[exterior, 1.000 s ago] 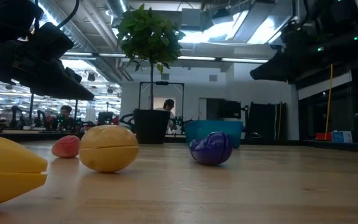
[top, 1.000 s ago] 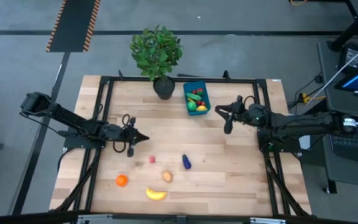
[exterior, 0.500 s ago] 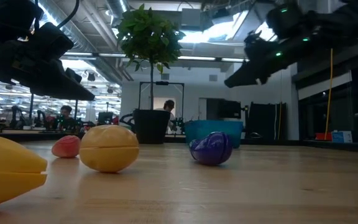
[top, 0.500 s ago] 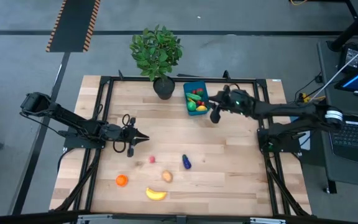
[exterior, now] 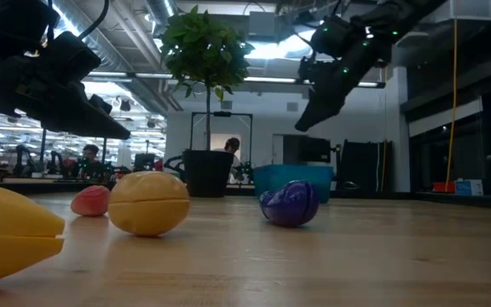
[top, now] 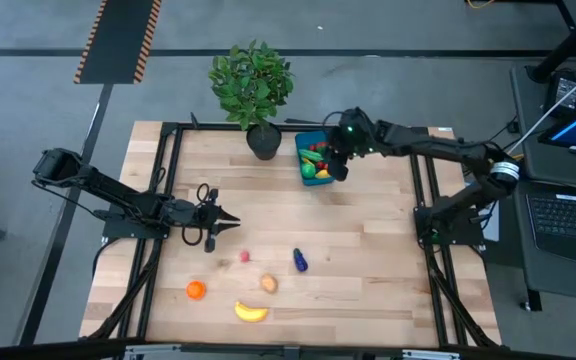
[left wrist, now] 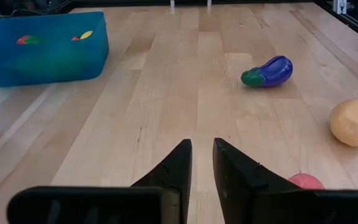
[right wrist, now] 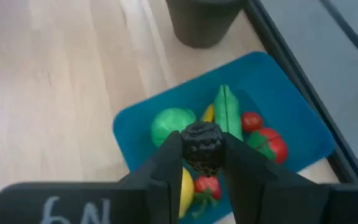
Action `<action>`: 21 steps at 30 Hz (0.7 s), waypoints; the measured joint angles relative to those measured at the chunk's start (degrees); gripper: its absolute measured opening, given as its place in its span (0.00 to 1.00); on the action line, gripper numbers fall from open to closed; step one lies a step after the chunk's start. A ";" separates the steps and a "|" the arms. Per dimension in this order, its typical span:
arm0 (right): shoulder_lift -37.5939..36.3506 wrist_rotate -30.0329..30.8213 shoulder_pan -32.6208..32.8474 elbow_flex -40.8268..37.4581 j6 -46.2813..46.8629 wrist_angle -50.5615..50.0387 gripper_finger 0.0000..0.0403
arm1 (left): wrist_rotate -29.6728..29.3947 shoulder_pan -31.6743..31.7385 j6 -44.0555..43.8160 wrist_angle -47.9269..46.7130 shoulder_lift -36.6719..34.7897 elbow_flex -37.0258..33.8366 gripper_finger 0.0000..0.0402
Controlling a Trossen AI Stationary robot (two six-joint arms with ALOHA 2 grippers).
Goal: Pick and placing Produce into tupperware
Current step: Put the blackberry into the blue bin
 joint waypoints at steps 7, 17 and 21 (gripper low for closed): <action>4.76 -1.01 -1.62 7.00 -2.42 -9.46 0.23 | 0.00 0.00 0.05 -0.02 0.00 0.00 0.17; 12.77 -1.27 -3.18 7.04 -5.38 -0.08 0.23 | 0.00 -0.01 0.46 -0.04 0.00 0.00 0.18; 15.57 -1.14 -4.08 7.04 -5.38 4.52 0.23 | 0.00 0.00 0.46 -0.08 0.00 0.00 0.16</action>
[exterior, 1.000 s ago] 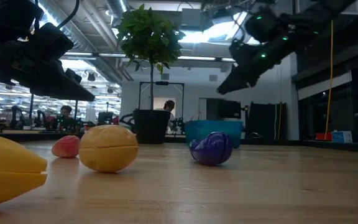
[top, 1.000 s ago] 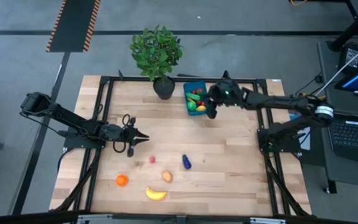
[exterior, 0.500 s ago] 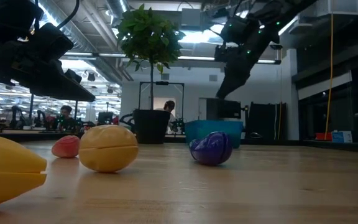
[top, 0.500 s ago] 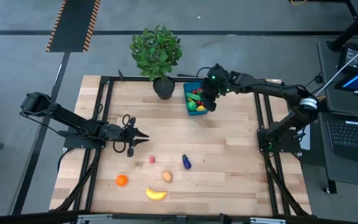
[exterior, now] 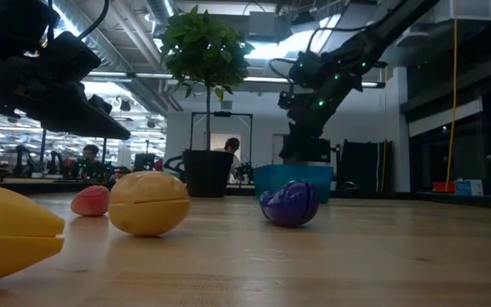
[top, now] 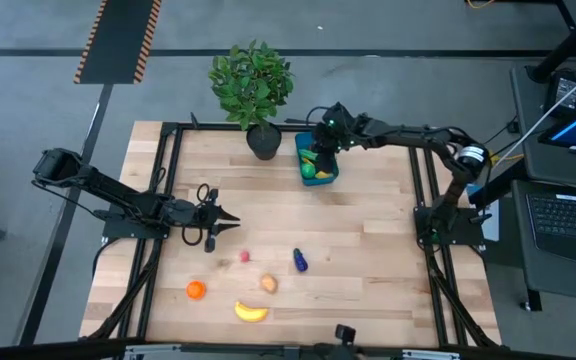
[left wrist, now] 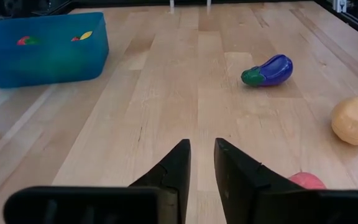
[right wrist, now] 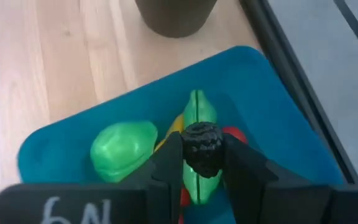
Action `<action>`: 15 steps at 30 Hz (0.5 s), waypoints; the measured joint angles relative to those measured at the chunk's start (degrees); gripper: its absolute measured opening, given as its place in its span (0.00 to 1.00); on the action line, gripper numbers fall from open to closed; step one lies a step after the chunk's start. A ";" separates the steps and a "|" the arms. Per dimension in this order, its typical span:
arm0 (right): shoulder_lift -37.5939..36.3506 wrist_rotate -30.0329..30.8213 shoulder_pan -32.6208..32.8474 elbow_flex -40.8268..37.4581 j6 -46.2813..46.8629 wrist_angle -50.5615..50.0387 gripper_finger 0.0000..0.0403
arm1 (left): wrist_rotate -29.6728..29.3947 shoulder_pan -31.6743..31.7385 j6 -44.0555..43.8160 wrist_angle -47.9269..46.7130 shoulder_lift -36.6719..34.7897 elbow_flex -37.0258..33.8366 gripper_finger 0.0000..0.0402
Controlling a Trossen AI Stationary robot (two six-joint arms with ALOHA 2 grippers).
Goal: Pick and placing Produce into tupperware
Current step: Put the blackberry into the blue bin
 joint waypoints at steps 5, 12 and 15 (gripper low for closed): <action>2.48 -2.22 -0.97 -0.02 0.00 3.27 0.23 | 0.00 -0.01 0.00 -0.18 0.00 0.00 0.13; 4.73 -5.84 -1.29 -0.02 -0.02 9.45 0.23 | 0.00 0.01 0.00 -0.18 0.00 0.02 0.10; 5.95 -5.64 -1.97 -0.02 0.00 9.46 0.23 | 0.00 0.04 0.00 -0.20 0.00 0.00 0.09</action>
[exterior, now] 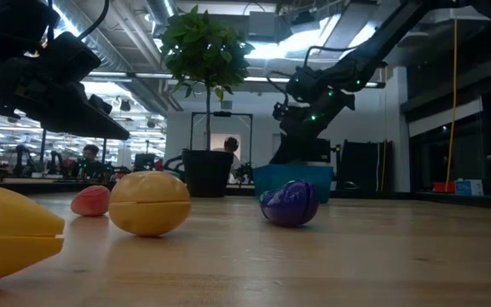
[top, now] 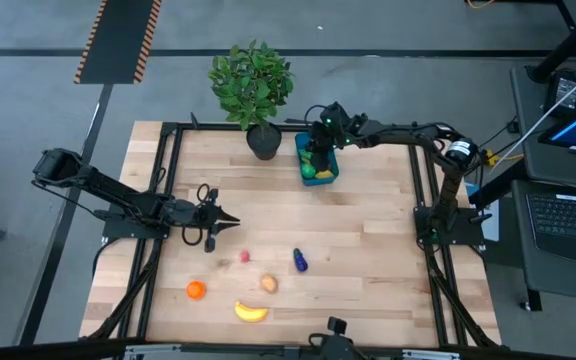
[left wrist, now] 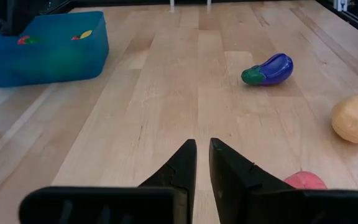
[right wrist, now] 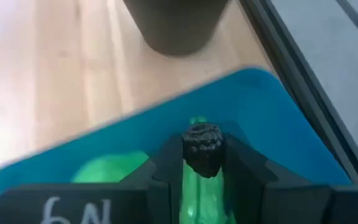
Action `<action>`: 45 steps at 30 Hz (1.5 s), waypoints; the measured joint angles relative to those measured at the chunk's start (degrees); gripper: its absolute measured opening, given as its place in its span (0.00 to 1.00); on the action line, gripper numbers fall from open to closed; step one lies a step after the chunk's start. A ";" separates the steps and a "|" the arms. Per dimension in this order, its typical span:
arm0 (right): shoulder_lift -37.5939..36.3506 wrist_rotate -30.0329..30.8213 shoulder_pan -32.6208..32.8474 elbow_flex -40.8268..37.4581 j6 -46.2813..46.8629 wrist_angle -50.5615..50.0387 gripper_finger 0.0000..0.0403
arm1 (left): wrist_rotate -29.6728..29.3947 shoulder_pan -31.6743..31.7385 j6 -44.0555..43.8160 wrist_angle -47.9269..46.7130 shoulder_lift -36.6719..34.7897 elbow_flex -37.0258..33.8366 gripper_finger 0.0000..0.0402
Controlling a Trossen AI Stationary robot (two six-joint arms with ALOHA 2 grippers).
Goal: Pick and placing Produce into tupperware
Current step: Put the blackberry into the blue bin, then put the pumpkin into the blue bin
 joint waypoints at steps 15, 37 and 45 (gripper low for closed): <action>1.12 0.13 -0.91 0.00 0.00 2.18 0.27 | -0.02 2.15 0.00 -0.02 0.00 0.01 0.10; 1.05 0.12 -0.87 3.10 9.02 2.64 0.40 | 0.00 2.37 0.00 -0.02 0.00 0.02 0.21; -0.04 0.15 -0.69 8.83 11.79 -9.49 0.39 | 0.00 2.37 -0.93 0.95 0.00 0.02 0.20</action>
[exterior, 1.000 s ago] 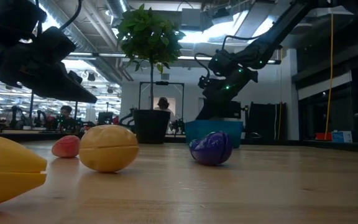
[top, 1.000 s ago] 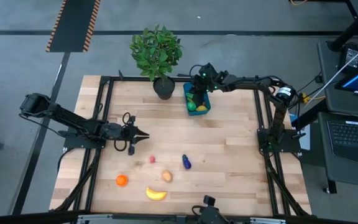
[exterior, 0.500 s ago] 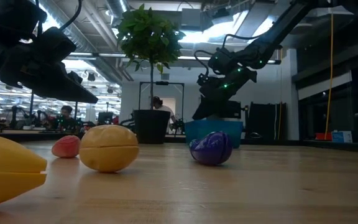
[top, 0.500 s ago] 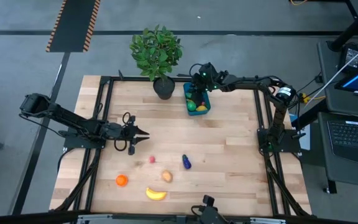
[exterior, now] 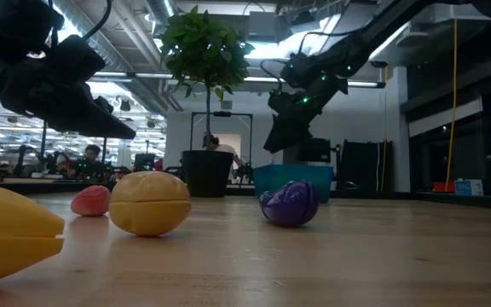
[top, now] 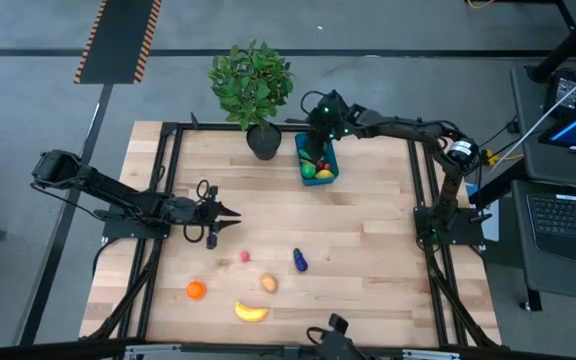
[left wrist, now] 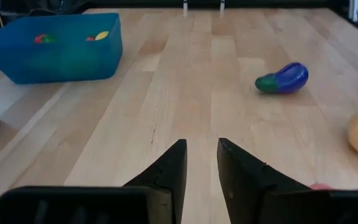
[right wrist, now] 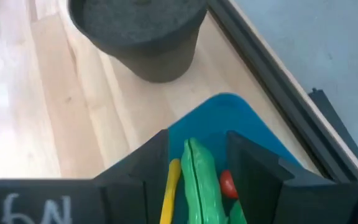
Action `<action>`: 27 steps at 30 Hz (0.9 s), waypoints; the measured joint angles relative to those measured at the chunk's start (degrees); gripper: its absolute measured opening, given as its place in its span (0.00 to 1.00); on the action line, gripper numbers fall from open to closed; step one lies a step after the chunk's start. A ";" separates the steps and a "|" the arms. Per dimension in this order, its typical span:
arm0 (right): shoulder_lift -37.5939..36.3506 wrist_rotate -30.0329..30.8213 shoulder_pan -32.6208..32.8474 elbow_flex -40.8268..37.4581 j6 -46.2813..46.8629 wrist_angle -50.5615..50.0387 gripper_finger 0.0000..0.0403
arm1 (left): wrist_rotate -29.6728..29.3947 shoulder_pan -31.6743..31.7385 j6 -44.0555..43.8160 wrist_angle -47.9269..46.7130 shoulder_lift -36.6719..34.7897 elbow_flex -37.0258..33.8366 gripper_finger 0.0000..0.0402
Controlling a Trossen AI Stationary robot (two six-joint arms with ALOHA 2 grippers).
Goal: Pick and placing Produce into tupperware
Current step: Put the pumpkin into the blue bin
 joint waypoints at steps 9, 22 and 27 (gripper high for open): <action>-8.79 1.70 3.86 -8.17 1.01 2.46 0.39 | 0.09 -0.86 2.39 6.65 -0.04 0.02 0.14; -29.47 4.68 14.36 -34.48 5.72 25.46 0.39 | 0.76 -2.45 0.44 8.51 -0.04 0.05 0.07; -34.29 4.68 17.72 -41.38 9.55 29.59 0.39 | 0.95 -2.75 0.82 10.07 -0.02 0.05 0.05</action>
